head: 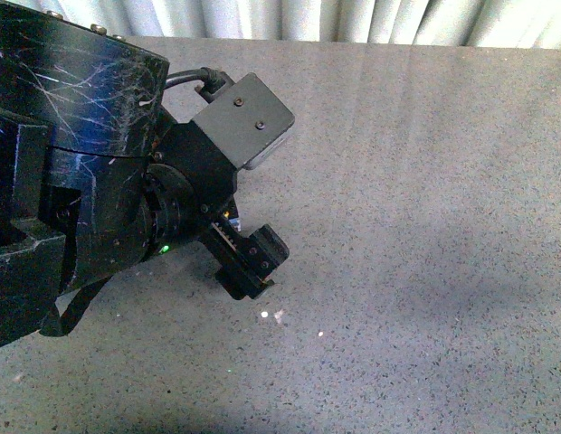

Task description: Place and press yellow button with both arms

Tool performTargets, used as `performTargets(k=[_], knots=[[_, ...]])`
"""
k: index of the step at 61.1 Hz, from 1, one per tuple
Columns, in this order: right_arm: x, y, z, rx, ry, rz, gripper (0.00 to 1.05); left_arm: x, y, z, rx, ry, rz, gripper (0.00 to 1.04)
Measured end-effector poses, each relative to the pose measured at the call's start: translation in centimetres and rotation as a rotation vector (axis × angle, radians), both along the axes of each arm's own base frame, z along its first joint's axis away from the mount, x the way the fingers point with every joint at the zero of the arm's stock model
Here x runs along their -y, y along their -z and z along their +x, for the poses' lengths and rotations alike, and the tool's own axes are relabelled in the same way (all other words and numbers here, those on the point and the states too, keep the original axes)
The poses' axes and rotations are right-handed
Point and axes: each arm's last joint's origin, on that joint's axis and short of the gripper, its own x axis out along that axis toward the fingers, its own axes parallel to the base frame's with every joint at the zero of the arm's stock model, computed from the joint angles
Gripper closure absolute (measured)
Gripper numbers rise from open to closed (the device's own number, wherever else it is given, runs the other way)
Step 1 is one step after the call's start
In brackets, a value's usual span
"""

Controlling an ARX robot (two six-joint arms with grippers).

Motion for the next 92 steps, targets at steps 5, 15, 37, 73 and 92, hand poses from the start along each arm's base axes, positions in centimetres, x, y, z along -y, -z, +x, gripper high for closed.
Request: performTargets(k=[5,15,37,73,92], knots=[[0.0,0.0,0.0,0.000,0.000,0.000,0.09,-0.2,-0.4,0.0,0.000,-0.004,-0.010,0.10],[0.0,0.0,0.0,0.000,0.000,0.000,0.09,-1.6,-2.3,-0.8,0.011,-0.030,-0.073,0.09],[0.0,0.0,0.0,0.000,0.000,0.000,0.09,-10.8,-7.5,-5.0,0.000,-0.244,-0.316,0.09],[0.2,-0.5,0.4,-0.392,0.051,0.000,0.09,-16.3,-9.5,-13.9,0.453,-0.600,-0.596,1.03],[-2.4,-4.7,12.0,-0.556,-0.088,-0.168,0.09,-16.3,-9.9,-15.6,0.466,-0.596,-0.603,1.03]])
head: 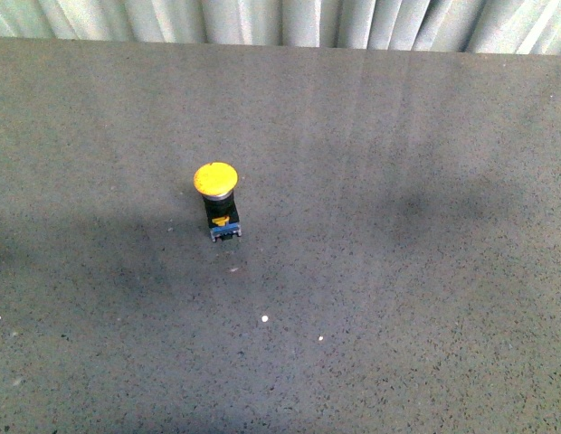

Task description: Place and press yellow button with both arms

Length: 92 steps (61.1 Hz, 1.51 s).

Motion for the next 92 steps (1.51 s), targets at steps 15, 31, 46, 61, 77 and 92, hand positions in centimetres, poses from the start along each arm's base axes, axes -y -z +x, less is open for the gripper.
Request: performTargets(k=[15,31,46,61,77,92], knots=[[-8.4,1.8,8.7,-0.164,-0.185,-0.014,0.16,0.0,-0.3,-0.9,0.007,0.000,0.000,1.03],[-14.2,3.0,12.5,-0.237,-0.242,0.001,0.57,0.0,-0.3,-1.6,0.010,0.000,0.000,1.03],[-17.1,3.6,13.8,-0.286,-0.287,0.035,0.96,0.0,-0.3,-2.1,0.011,0.000,0.000,1.03],[-18.2,5.1,14.2,-0.352,-0.294,0.069,1.03,0.0,-0.3,-2.5,0.010,0.000,0.000,1.03],[-18.9,5.5,14.4,-0.376,-0.319,0.095,1.03,0.0,0.1,-3.6,-0.008,-0.001,0.000,1.03],[-19.2,6.2,14.6,-0.406,-0.325,0.112,1.03,0.0,0.1,-3.6,-0.007,0.000,0.000,1.03]])
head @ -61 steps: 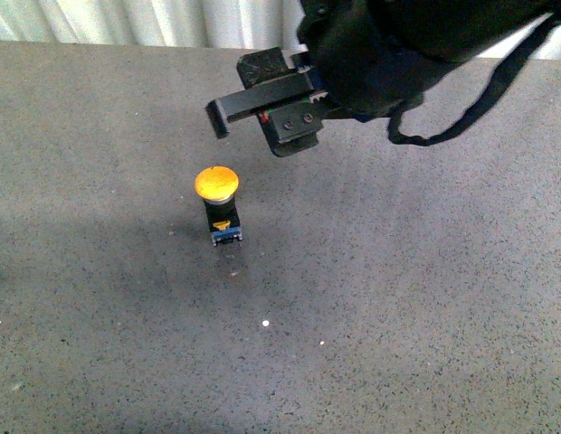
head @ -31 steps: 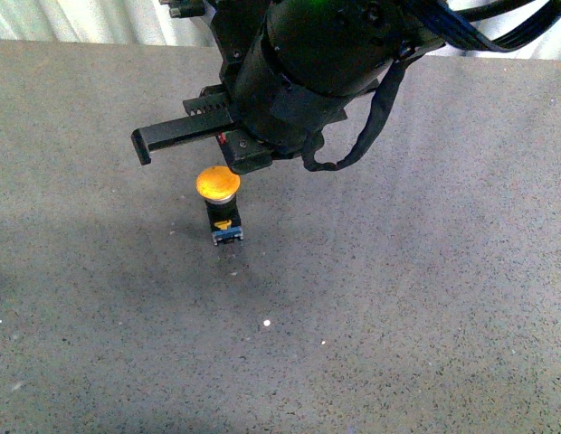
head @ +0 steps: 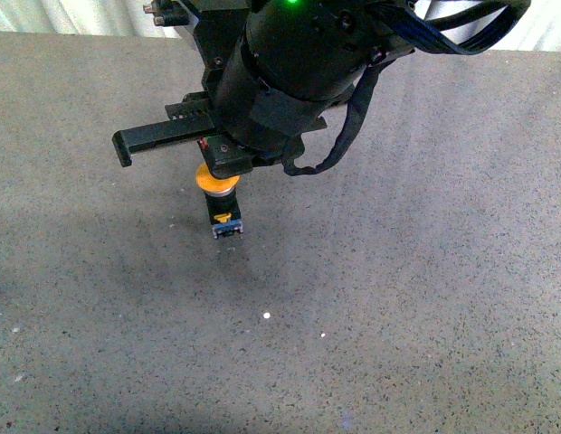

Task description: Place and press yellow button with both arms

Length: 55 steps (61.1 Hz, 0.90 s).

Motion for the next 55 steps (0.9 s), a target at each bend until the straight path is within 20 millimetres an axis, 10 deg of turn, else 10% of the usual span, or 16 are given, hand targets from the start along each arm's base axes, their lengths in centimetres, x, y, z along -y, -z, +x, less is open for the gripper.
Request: performTargets(k=[55], knots=[[0.2,1.3,0.7,-0.078,0.038,0.027,1.03,0.0,0.0,0.0,0.000,0.000,0.000,1.03]])
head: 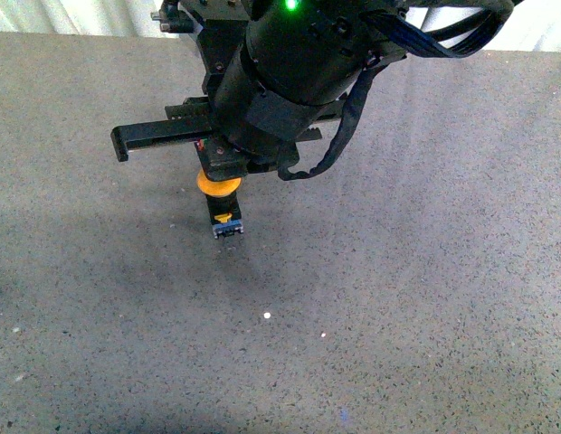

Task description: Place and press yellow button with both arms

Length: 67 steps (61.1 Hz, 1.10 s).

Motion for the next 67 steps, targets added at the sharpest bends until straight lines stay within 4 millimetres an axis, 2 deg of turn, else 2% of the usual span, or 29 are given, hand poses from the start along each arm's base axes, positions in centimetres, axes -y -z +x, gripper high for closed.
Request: performTargets(k=[6,18,22,29,33,39,40,44,49,56,67], knots=[[0.1,-0.1,0.2,0.009,0.013,0.009,1.03,0.0,0.0,0.0,0.000,0.000,0.000,1.03],[1.8,-2.3,0.5,0.087,0.073,0.080,1.03,0.0,0.0,0.0,0.000,0.000,0.000,1.03],[2.9,-4.0,0.3,0.149,0.107,0.096,1.03,0.0,0.0,0.0,0.000,0.000,0.000,1.03],[5.3,-8.4,-0.9,0.311,0.173,0.137,1.03,0.0,0.0,0.0,0.000,0.000,0.000,1.03],[6.8,-10.9,-2.4,0.413,0.187,0.163,0.93,0.0,0.0,0.0,0.000,0.000,0.000,1.03],[7.7,-12.5,-3.7,0.467,0.190,0.178,0.77,0.0,0.0,0.0,0.000,0.000,0.000,1.03],[7.7,-12.5,-3.7,0.506,0.210,0.164,0.77,0.0,0.0,0.0,0.000,0.000,0.000,1.03],[8.5,-11.8,-4.4,0.754,0.346,0.097,0.89,0.0,0.0,0.0,0.000,0.002,0.000,1.03],[10.5,-9.7,-6.2,0.892,0.439,0.073,1.03,0.0,0.0,0.0,0.000,0.000,0.000,1.03],[13.4,-8.3,-9.2,0.968,0.462,0.083,1.03,0.0,0.0,0.0,0.000,0.000,0.000,1.03],[16.4,-6.8,-12.9,0.978,0.467,0.069,1.03,0.0,0.0,0.0,0.000,0.000,0.000,1.03]])
